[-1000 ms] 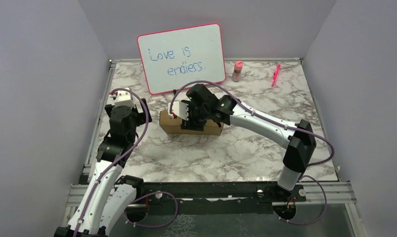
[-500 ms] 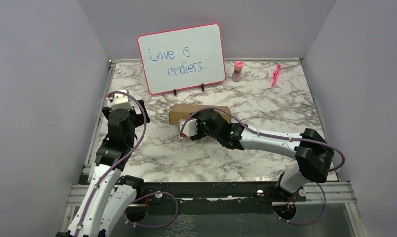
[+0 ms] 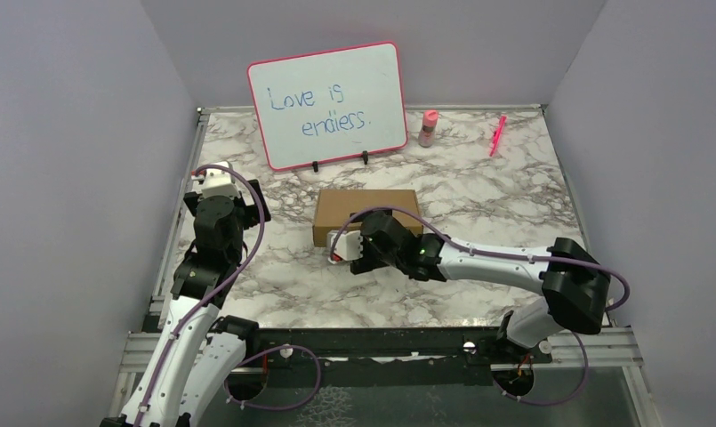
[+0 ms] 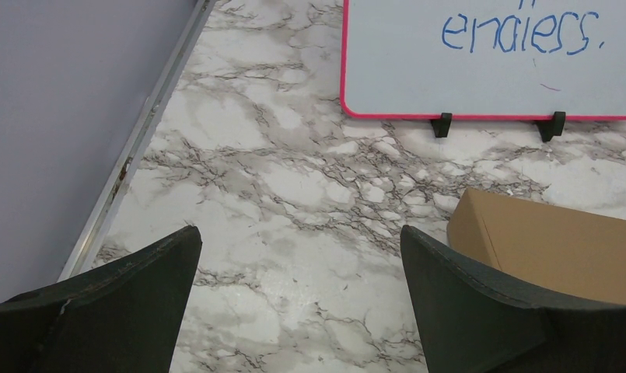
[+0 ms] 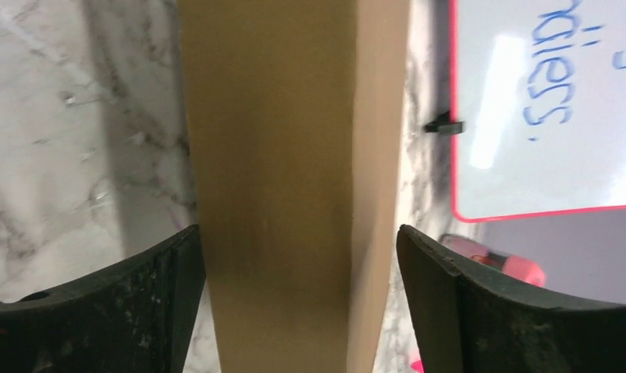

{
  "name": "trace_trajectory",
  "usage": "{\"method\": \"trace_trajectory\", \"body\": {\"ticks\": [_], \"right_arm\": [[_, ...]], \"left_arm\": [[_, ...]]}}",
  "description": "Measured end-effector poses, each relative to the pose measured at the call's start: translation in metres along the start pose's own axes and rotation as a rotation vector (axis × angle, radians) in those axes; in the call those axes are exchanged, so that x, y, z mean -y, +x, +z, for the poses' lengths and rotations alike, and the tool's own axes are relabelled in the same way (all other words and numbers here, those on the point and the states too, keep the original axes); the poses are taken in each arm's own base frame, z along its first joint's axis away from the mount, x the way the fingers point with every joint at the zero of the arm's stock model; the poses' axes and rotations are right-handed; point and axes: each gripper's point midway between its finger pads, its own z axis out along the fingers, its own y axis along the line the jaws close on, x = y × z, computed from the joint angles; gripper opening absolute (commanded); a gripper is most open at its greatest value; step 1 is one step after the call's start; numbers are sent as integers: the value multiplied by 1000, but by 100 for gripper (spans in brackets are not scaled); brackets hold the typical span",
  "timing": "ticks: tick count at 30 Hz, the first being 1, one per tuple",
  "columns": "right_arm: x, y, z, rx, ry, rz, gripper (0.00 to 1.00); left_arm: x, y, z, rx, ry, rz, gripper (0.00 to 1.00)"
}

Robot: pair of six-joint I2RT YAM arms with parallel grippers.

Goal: Fold the paper box

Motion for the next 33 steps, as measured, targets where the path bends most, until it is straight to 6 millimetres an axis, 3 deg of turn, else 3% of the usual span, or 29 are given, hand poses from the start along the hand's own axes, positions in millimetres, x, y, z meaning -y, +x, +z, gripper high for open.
{"method": "trace_trajectory", "body": {"ticks": [12,18,21,26,30,33], "right_arm": [[-47,7,-30,-72,-267,207,100],[-49,8,-32,-95,-268,367,100],[-27,10,-26,-92,-211,489,100],[35,30,-6,-69,-40,790,100],[71,76,-7,-126,94,990,100],[93,114,-19,-161,210,1160,100]], "left_arm": [[0,0,-1,6,1,-2,99],[1,1,0,5,6,-2,99],[3,5,1,-2,17,0,99],[11,12,2,-13,63,2,99],[20,14,3,-17,114,0,99],[24,13,2,-14,139,-2,99]]}}
